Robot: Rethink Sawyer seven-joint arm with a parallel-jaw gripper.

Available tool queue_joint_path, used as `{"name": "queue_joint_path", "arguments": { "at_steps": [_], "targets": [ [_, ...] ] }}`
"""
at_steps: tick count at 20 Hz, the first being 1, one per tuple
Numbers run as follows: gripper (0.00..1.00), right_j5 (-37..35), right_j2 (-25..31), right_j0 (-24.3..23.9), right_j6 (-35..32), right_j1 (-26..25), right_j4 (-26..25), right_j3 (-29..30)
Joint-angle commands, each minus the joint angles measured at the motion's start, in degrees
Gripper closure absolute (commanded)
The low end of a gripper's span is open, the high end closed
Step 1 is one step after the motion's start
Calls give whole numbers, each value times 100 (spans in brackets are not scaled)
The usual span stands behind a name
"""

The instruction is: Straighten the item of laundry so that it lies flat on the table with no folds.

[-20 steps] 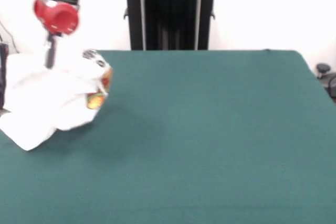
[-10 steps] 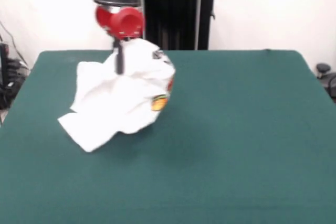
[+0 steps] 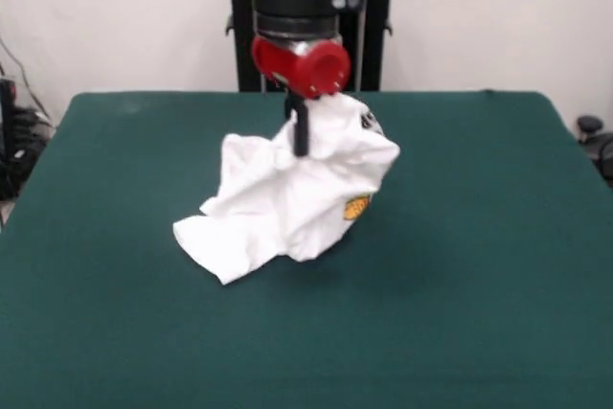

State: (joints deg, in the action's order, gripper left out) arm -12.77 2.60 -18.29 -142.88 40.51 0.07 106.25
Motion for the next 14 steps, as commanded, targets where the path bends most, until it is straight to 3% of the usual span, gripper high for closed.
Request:
{"name": "queue_joint_path", "arguments": {
  "at_steps": [1, 2, 6, 10, 14],
  "targets": [
    [100, 1953, -159, 391, -1612, -1409, 540, -98],
    [100, 2779, 95, 222, -1938, -1624, 566, 45],
    [100, 3239, 368, 431, -2405, -1820, 1057, 372],
    [100, 3093, 1340, 200, -2733, -1578, 1468, 789],
    [100, 2058, 2420, -431, -2761, -1212, 1751, 1191]
  ]
}}
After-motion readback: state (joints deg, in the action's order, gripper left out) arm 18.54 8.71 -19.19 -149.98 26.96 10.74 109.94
